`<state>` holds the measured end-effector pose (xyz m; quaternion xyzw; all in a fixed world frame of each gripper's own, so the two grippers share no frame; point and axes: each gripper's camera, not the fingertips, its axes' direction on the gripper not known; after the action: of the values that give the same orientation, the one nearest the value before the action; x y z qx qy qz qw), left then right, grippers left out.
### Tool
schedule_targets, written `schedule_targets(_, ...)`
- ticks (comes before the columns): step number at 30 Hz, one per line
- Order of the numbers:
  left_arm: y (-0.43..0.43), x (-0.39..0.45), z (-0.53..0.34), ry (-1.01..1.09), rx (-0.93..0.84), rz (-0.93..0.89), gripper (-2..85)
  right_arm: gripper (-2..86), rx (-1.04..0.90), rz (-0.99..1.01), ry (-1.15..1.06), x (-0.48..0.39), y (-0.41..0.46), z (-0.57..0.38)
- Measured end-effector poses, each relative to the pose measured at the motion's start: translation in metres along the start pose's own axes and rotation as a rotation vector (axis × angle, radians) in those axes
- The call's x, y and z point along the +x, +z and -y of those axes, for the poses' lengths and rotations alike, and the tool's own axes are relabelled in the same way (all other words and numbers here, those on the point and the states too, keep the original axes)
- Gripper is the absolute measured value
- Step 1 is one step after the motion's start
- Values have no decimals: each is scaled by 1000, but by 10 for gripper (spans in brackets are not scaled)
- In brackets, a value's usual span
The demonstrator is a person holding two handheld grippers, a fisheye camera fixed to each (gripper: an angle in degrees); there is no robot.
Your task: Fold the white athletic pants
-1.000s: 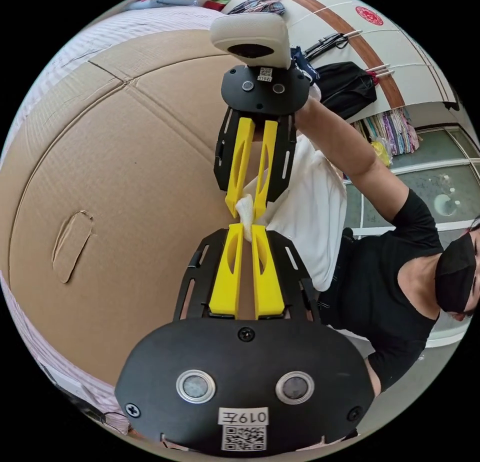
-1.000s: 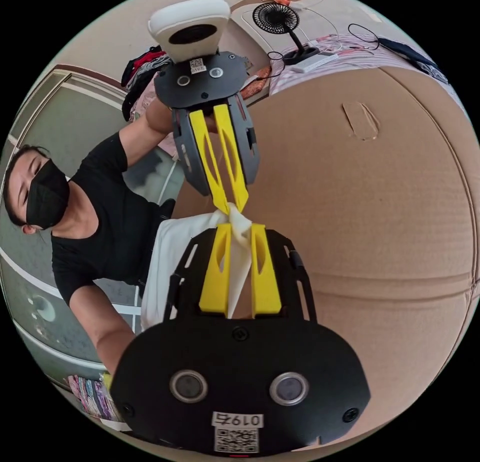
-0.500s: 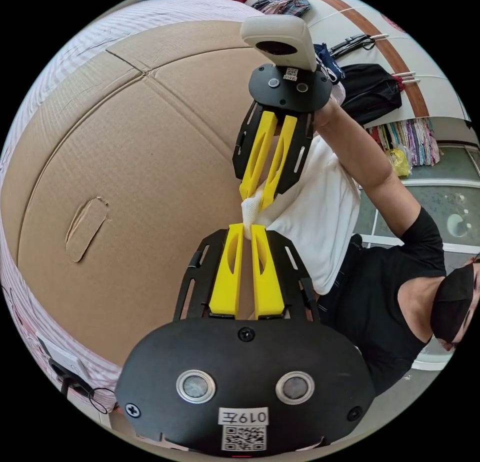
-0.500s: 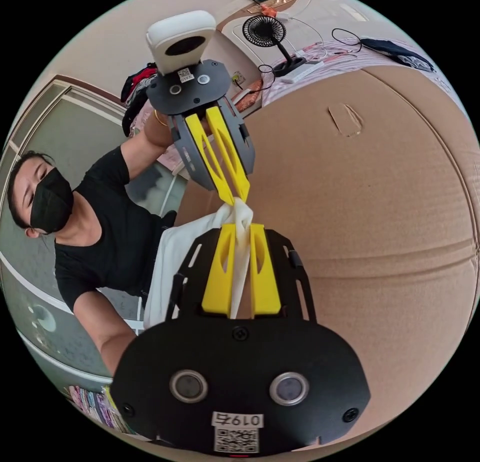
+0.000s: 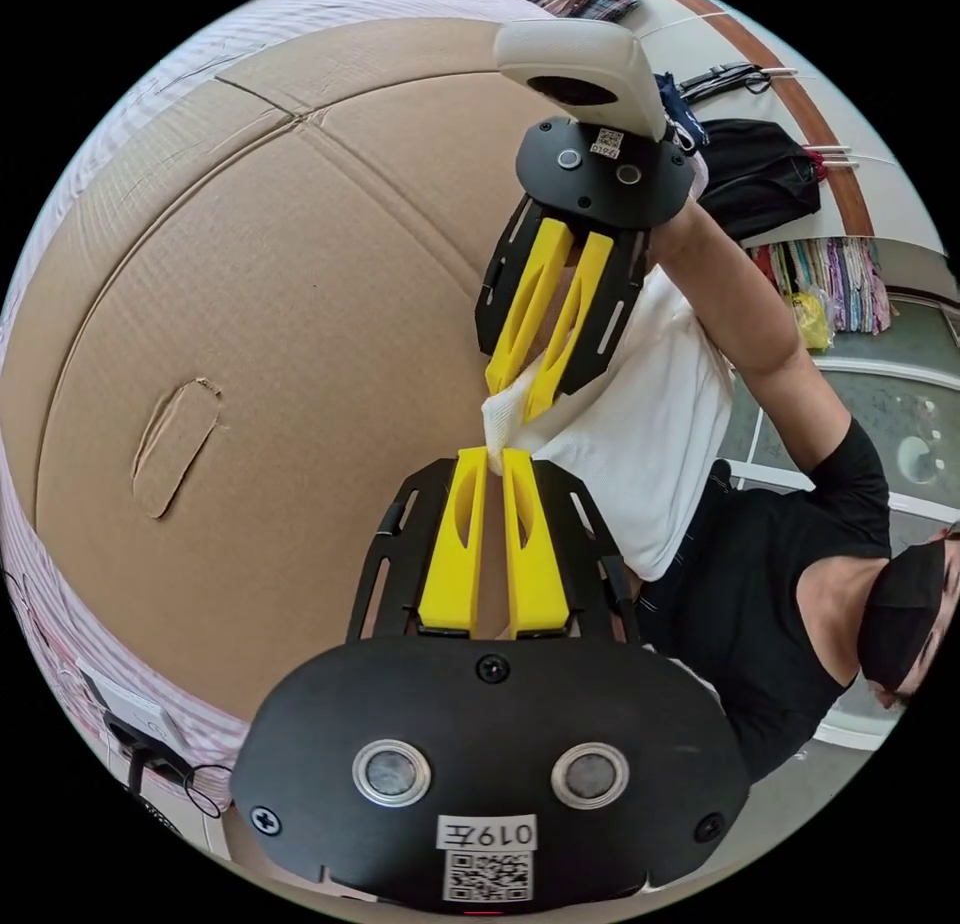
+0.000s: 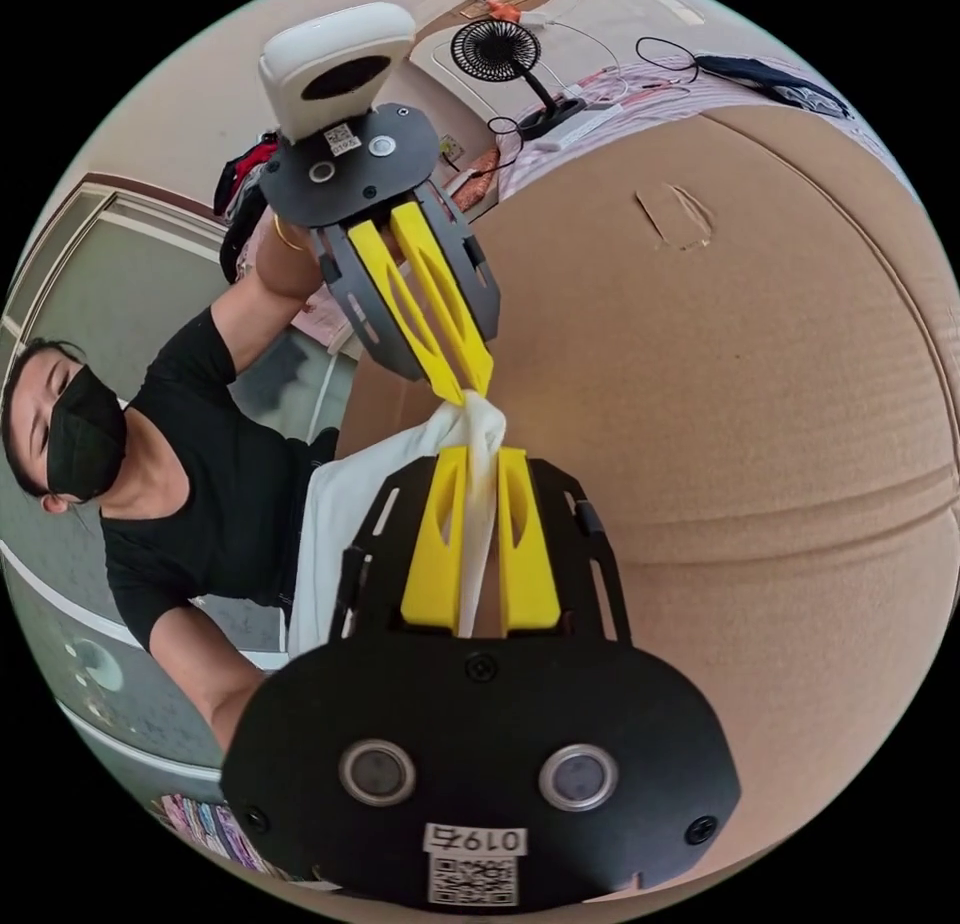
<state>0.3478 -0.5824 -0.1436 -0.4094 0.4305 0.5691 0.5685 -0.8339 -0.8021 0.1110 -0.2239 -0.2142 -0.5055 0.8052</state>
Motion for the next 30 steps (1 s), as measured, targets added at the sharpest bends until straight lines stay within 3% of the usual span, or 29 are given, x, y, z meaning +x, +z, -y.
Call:
schedule_targets(3, 7, -1, 2, -14, -55, 46, 9, 13, -3, 34, 44, 1, -3, 8)
schedule_targets(4, 12, -6, 1, -59, -99, 138, 8, 11, 5, 34, 43, -2, -5, 8)
schedule_targets(8, -3, -9, -19, -49, -3, 53, 8, 34, 20, -1, 14, -25, -7, 12)
schedule_targets(16, -4, 10, -51, 12, 71, 85, 9, 95, 54, -133, -98, -79, -27, 37)
schedule_targets(22, 10, 22, -64, 83, 76, 3, 8, 85, -119, -240, -145, -101, 2, 74)
schedule_targets(30, 33, 22, -84, 113, 79, -100, 7, 96, -181, -126, -166, -98, 12, 82)
